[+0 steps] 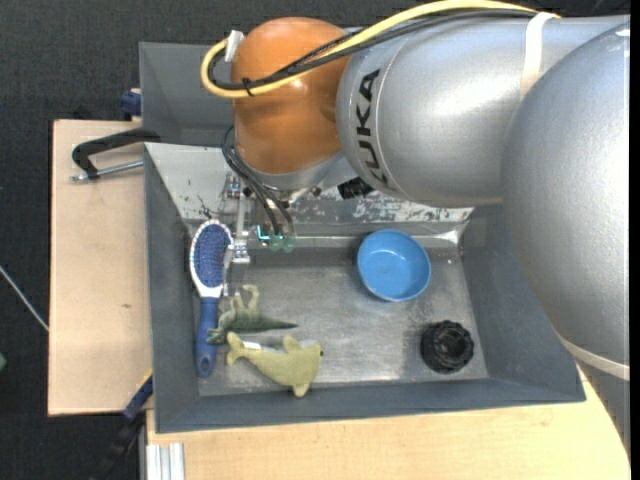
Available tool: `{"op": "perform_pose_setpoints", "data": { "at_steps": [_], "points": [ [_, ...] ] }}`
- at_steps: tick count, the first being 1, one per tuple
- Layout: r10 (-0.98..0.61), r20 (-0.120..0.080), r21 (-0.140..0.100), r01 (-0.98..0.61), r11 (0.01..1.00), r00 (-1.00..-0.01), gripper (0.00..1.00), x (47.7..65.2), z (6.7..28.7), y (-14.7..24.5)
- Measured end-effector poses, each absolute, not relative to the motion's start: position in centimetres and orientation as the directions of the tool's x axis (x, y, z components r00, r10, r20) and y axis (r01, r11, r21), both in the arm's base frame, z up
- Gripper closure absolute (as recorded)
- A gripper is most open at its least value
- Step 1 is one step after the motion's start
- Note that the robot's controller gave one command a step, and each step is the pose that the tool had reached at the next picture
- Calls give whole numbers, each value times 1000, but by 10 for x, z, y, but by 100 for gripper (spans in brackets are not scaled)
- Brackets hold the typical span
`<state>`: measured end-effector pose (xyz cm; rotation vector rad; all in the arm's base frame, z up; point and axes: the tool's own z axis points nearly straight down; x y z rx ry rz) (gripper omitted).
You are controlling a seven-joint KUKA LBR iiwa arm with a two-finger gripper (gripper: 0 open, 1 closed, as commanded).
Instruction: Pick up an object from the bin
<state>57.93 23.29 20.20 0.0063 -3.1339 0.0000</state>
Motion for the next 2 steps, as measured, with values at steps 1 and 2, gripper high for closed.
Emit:
{"op": "perform_pose_setpoints", "data": {
  "at_steps": [1,2],
  "points": [
    [-211,-18,4,-212,977,-977,0,539,103,230],
    [-324,-40,4,-324,946,-945,0,535,96,219]
  ]
}}
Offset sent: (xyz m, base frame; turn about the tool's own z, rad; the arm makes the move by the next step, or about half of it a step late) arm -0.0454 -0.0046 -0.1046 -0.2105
